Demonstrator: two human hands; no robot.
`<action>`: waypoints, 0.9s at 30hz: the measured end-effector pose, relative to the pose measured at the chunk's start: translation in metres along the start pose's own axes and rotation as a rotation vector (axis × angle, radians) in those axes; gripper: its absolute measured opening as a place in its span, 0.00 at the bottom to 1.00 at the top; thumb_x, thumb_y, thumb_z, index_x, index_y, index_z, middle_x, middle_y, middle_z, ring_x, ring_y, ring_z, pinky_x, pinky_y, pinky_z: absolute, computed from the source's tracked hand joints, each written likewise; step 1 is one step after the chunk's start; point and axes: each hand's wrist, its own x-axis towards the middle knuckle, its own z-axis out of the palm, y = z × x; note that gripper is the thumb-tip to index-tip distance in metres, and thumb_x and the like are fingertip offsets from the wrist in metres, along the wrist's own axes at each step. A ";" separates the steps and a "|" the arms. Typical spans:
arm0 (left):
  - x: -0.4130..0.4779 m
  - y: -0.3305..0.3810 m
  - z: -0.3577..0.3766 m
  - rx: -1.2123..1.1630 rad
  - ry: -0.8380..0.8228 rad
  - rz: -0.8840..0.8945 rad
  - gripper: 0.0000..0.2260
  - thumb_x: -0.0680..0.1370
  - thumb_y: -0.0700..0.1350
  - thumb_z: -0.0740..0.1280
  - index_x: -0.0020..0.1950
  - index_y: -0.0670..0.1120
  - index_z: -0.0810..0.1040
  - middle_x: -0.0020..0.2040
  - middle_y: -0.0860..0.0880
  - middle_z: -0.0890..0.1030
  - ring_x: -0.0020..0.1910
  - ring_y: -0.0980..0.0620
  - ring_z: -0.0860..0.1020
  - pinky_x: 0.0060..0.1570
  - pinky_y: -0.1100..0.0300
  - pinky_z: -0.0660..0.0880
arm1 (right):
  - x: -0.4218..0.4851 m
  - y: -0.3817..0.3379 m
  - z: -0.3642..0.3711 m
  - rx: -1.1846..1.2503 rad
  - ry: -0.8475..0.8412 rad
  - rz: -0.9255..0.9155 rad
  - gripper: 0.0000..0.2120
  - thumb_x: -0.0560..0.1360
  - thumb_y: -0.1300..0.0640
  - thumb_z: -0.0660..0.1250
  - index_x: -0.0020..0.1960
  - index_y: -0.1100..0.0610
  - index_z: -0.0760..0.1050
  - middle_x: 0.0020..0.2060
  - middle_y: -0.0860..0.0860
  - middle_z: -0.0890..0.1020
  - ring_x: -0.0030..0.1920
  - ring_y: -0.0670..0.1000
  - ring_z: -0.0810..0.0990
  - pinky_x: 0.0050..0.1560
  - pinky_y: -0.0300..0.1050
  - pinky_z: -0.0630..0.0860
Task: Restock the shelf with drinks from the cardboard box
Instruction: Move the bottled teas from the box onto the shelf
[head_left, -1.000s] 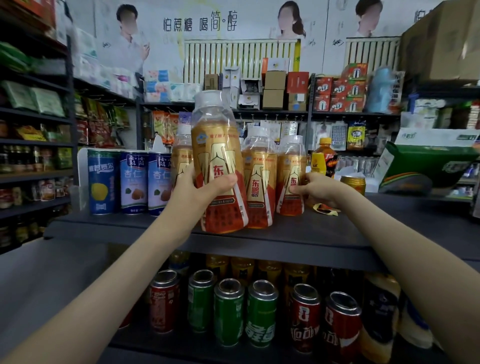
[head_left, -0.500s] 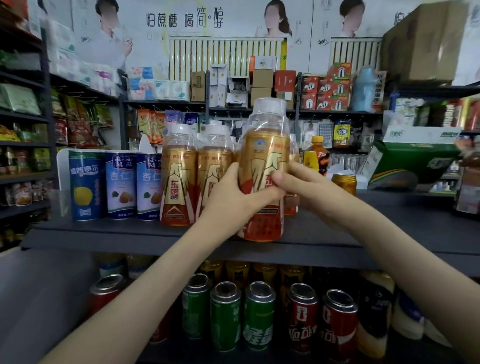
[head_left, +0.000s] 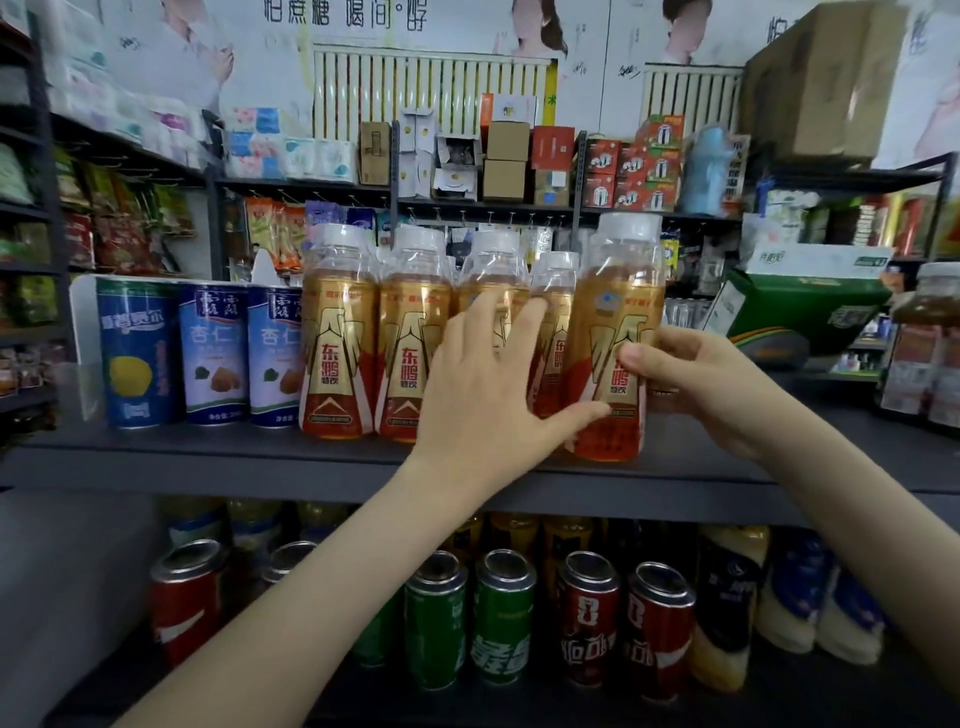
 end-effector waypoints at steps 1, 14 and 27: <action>-0.004 -0.005 0.005 0.055 0.036 -0.005 0.36 0.71 0.67 0.62 0.71 0.46 0.66 0.69 0.39 0.66 0.65 0.40 0.67 0.62 0.49 0.68 | 0.002 0.003 -0.002 -0.014 0.014 0.012 0.16 0.67 0.51 0.69 0.53 0.56 0.79 0.46 0.50 0.86 0.48 0.49 0.85 0.45 0.43 0.81; -0.005 0.001 0.022 0.049 -0.082 -0.173 0.37 0.77 0.49 0.68 0.78 0.57 0.48 0.73 0.32 0.60 0.58 0.37 0.66 0.60 0.48 0.67 | 0.027 0.026 0.003 -0.184 -0.030 0.109 0.36 0.60 0.49 0.77 0.65 0.47 0.69 0.54 0.47 0.81 0.53 0.48 0.82 0.51 0.48 0.80; -0.002 0.001 0.024 -0.134 -0.150 -0.228 0.35 0.78 0.49 0.66 0.77 0.63 0.47 0.73 0.39 0.55 0.68 0.39 0.60 0.67 0.50 0.62 | 0.031 0.034 0.016 -0.339 0.064 0.003 0.50 0.74 0.54 0.71 0.75 0.38 0.33 0.59 0.38 0.70 0.60 0.44 0.71 0.66 0.55 0.71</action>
